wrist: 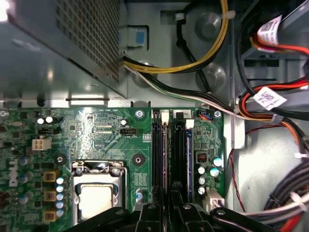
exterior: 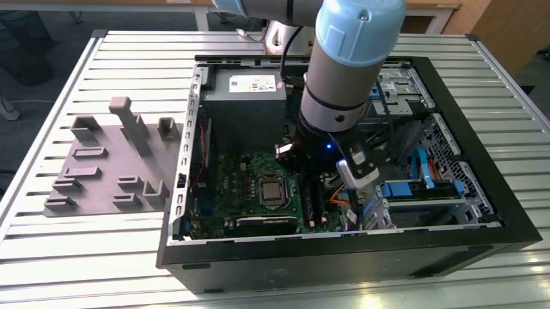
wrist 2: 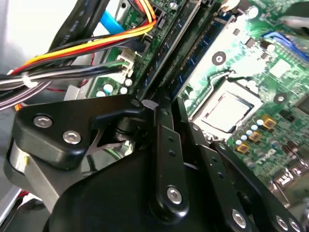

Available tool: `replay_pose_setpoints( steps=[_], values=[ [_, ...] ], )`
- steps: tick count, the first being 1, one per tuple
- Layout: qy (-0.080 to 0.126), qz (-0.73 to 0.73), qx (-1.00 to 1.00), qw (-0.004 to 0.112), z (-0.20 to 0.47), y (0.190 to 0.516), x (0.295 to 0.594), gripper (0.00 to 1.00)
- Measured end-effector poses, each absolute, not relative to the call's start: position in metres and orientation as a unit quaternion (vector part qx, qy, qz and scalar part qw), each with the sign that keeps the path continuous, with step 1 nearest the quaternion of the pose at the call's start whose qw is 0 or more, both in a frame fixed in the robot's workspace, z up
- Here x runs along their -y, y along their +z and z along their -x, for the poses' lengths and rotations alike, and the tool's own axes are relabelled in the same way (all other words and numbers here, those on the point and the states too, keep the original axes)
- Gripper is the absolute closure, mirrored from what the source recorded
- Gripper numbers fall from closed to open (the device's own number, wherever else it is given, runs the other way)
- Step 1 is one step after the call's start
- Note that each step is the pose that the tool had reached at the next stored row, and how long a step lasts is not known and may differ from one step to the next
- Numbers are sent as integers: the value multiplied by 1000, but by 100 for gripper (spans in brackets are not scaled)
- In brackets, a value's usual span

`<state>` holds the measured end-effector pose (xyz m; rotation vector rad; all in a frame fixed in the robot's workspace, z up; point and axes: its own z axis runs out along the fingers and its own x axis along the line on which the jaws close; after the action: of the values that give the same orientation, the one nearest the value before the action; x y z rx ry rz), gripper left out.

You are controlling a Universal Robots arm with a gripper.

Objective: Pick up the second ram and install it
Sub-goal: 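Press down the second ram until it locks into place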

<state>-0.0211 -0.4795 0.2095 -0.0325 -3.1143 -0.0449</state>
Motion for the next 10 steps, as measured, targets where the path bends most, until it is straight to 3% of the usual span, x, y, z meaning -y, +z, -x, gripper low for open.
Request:
replay_pose_setpoints(
  steps=[10],
  values=[
    [-14,10,1000,13,21,229,479,81]
  ],
)
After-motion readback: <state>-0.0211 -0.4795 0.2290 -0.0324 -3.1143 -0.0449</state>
